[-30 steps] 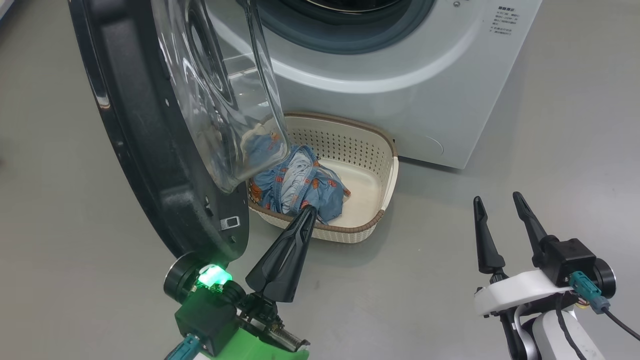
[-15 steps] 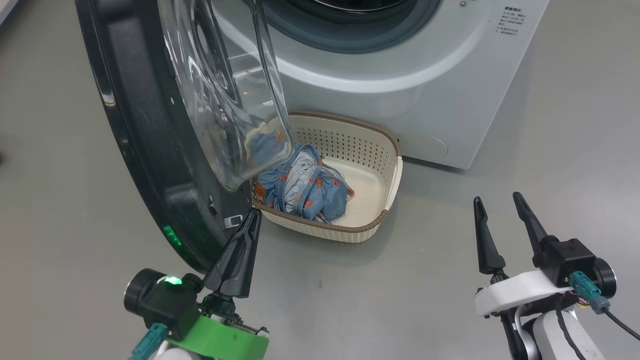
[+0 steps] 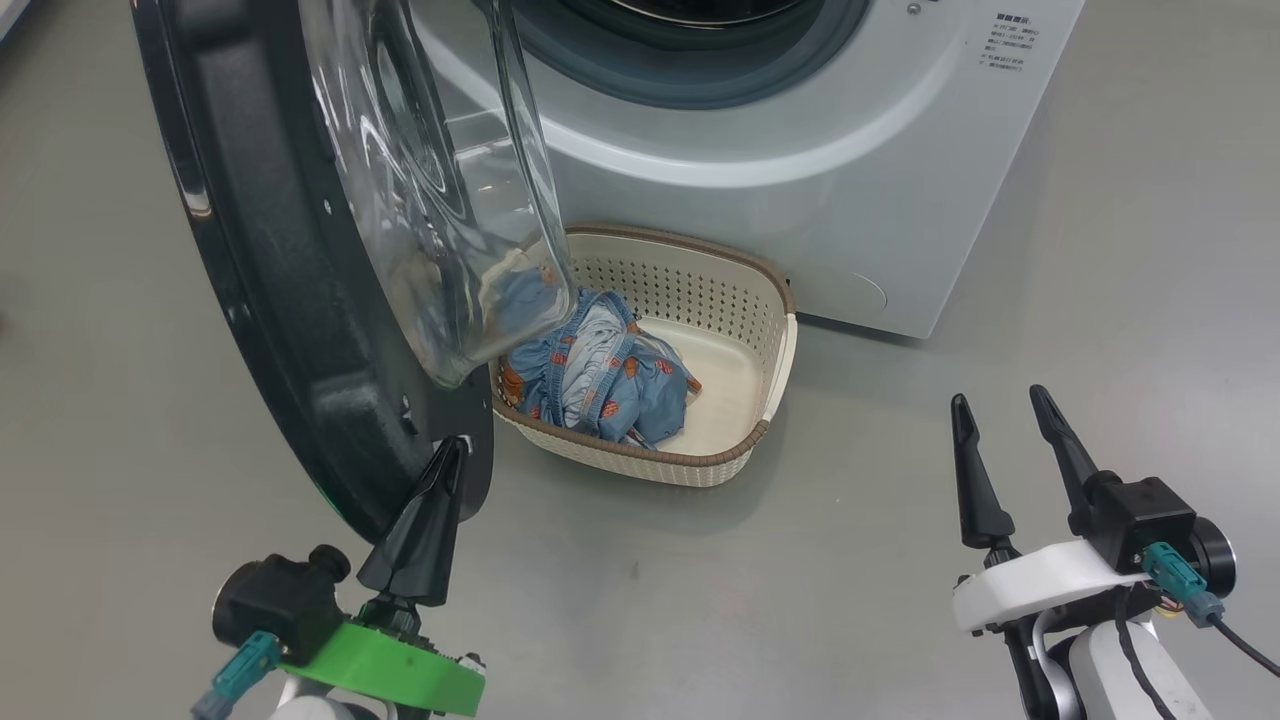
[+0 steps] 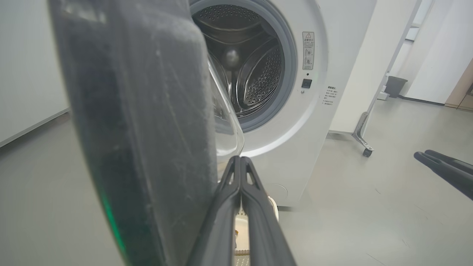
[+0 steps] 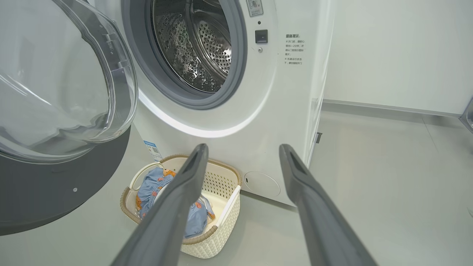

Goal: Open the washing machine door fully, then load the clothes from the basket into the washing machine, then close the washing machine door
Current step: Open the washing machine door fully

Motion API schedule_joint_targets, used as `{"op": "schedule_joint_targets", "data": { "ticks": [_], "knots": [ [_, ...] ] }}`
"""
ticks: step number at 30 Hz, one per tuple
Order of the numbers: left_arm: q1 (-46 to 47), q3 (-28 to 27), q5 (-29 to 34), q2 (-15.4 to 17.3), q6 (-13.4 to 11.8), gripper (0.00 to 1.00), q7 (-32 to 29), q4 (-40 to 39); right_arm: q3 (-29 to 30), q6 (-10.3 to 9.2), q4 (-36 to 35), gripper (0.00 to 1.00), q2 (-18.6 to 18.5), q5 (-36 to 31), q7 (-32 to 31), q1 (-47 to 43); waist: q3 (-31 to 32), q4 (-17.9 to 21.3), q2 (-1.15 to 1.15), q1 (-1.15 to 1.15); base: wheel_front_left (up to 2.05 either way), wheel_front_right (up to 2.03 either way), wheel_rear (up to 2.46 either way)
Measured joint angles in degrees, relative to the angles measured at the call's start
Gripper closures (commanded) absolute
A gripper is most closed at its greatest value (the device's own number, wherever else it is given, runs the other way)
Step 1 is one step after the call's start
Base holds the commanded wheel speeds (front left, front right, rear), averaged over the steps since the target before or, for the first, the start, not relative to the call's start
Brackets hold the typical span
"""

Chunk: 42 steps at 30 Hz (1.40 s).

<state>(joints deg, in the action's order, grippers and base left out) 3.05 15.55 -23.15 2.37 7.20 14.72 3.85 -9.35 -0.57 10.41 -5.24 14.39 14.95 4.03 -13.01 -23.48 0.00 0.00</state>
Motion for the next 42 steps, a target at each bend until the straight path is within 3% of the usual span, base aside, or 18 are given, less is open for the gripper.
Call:
{"op": "schedule_joint_targets", "data": {
  "ticks": [28, 42],
  "knots": [
    [0.5, -10.0, -2.5, -0.7, -1.4, 1.0, 0.0, 3.4, 1.7, 1.1, 0.2, 0.0, 0.5, -0.9, 0.0, -0.1, -0.1, -3.6, 0.0, 0.0, 0.0, 0.0, 0.0],
    [3.5, -21.9, -3.1, -1.0, -3.4, 1.0, 0.0, 8.0, 1.3, 1.7, 0.5, 0.0, 0.7, -1.9, 0.0, -0.1, -0.9, -2.4, 0.0, 0.0, 0.0, 0.0, 0.0]
  ]
}}
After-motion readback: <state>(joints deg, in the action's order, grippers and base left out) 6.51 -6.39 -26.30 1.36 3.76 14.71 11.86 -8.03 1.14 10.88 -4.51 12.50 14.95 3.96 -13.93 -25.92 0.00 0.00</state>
